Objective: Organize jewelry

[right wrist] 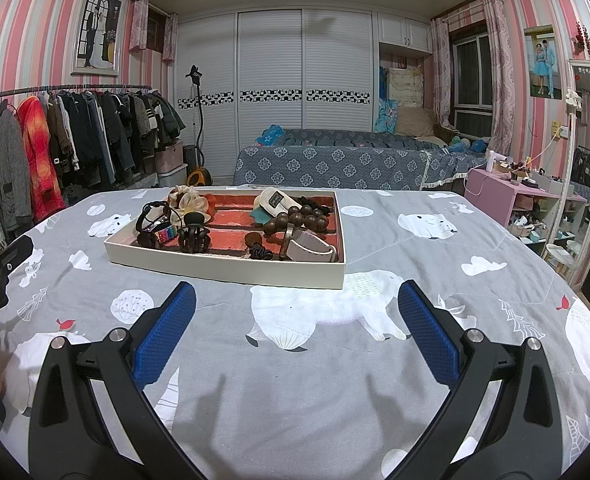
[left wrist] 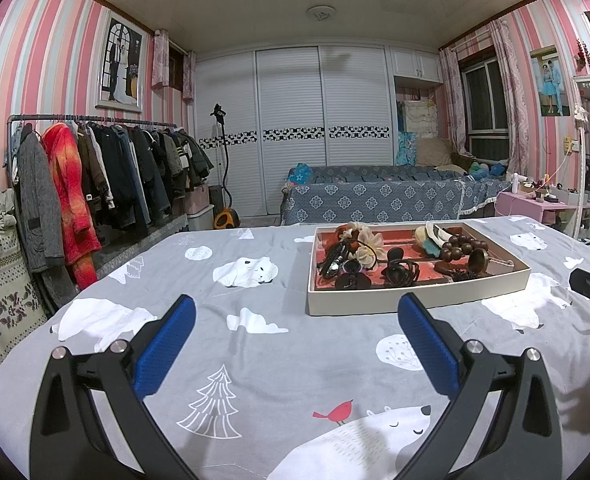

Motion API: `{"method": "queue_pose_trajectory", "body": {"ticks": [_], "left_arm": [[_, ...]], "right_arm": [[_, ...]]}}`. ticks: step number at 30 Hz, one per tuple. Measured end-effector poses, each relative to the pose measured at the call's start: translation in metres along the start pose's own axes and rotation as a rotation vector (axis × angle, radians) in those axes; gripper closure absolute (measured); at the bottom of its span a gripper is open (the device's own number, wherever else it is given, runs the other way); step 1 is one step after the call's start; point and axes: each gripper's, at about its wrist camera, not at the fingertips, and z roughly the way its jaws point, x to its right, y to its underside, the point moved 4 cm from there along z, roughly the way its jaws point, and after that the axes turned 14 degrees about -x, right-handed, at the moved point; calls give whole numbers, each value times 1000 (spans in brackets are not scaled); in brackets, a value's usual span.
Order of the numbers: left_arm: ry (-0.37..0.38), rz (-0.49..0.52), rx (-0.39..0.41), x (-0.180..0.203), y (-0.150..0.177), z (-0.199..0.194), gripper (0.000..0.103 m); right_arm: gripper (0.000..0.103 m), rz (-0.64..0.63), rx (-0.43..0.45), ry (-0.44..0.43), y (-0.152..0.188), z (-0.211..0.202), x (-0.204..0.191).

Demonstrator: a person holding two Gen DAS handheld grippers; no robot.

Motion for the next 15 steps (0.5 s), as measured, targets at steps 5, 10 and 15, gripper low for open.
{"method": "queue_pose_trajectory", "body": {"ticks": [5, 10, 15], "left_arm": [[-4, -3, 2, -1, 0, 0, 4], [-10, 1, 1, 0, 0, 0, 4], [-9, -1, -1, 2, -1, 1, 4]], "right_arm": [[5, -1, 1, 0, 0, 0, 0], [5, 0, -1, 0, 0, 0, 0], [5, -6, -1, 1, 1, 0, -1]]}}
